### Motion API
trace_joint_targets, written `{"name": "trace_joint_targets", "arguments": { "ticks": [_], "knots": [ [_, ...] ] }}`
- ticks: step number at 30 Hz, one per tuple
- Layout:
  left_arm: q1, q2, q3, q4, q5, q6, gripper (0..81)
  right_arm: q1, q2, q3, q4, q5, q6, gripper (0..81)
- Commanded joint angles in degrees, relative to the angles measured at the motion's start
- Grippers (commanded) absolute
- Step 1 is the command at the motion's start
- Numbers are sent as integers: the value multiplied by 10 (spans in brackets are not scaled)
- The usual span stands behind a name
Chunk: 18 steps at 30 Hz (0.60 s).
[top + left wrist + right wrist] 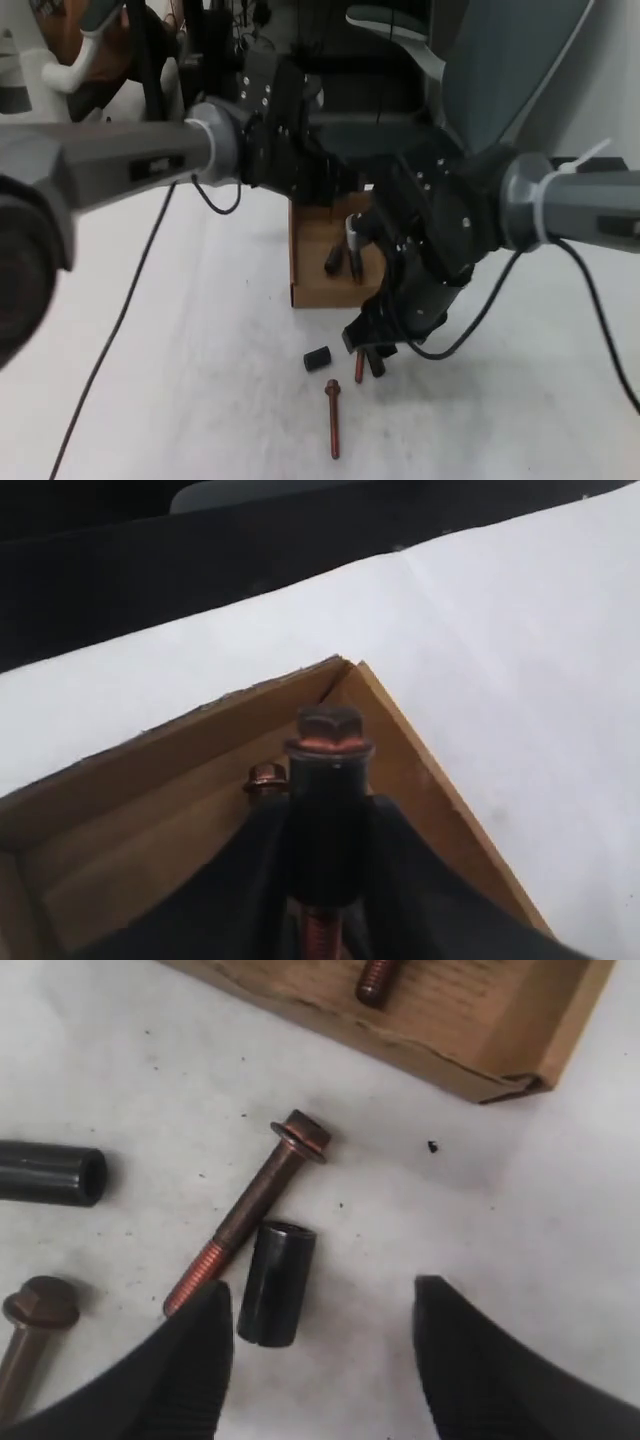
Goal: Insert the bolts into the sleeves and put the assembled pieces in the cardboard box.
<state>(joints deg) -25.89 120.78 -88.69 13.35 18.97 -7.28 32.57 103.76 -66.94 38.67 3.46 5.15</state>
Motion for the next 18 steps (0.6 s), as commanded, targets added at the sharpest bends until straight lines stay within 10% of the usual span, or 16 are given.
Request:
{"name": "trace_joint_targets", "arguments": {
  "ticks": [1, 2, 7, 13, 18],
  "knots": [
    [3, -4, -18, -13, 6, 2, 557, -2, 7, -7, 6, -12, -5, 510],
    [3, -4, -18, -17, 4, 1, 700, -2, 11, -7, 6, -12, -5, 510],
    [10, -13, -18, -21, 6, -15, 700, -2, 31, -7, 8, -12, -13, 487],
    [20, -60, -18, -16, 22, -29, 700, -2, 40, -6, 30, -12, -22, 0],
    [28, -117, -18, 66, 29, -7, 700, -2, 27, -6, 43, -12, -27, 6]
  ]
}}
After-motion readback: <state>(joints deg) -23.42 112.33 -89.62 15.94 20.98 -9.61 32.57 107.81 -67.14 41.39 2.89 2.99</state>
